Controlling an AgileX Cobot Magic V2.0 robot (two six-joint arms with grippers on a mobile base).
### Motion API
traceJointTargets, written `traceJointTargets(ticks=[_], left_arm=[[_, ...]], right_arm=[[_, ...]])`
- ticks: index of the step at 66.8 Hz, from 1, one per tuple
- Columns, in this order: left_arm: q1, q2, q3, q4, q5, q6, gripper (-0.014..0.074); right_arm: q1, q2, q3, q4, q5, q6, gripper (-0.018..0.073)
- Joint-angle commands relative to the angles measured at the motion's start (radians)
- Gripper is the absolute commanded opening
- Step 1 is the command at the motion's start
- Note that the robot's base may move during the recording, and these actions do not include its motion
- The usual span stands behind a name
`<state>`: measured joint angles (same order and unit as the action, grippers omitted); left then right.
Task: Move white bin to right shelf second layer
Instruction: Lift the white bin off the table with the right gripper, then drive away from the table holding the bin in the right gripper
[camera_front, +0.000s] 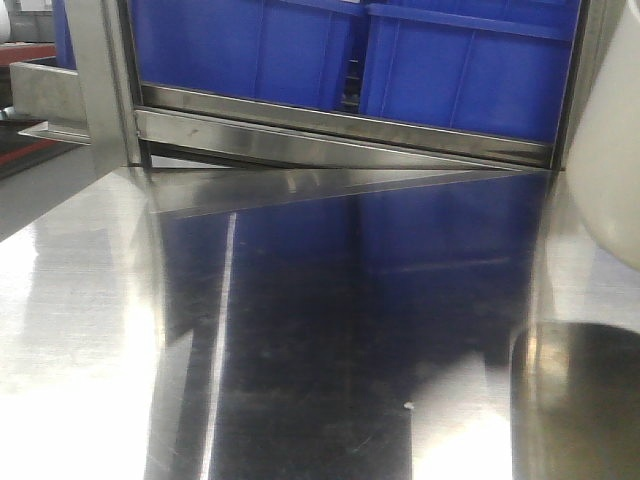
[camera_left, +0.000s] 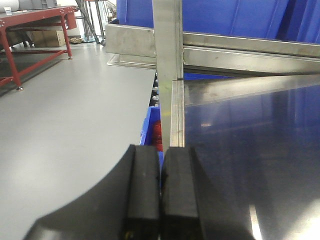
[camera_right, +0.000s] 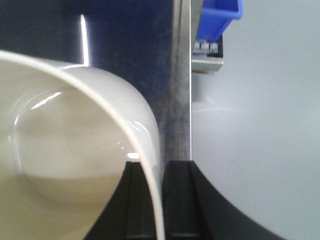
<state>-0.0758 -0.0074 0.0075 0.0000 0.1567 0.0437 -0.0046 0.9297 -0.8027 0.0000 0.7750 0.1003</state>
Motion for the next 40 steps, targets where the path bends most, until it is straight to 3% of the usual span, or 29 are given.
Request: traceJointTargets(ticks=[1,18,40], left_arm=[[-0.006,-0.016,0.037,0.0,-0.081,-0.005,0.0085],[-0.006,-0.016,0.037,0.0,-0.081,-0.005,0.0085],[-0.006,-0.016,0.037,0.0,-0.081,-0.005,0.0085]], right_arm=[[-0.006,-0.107,-0.003,0.0,-0.087,-0.017,0.0057],[-0.006,-0.354,0.057,0.0,-0.086,-0.017,0.0057],[-0.006,-0.425,0.074,0.0,-0.075,-0.016,0.0057]])
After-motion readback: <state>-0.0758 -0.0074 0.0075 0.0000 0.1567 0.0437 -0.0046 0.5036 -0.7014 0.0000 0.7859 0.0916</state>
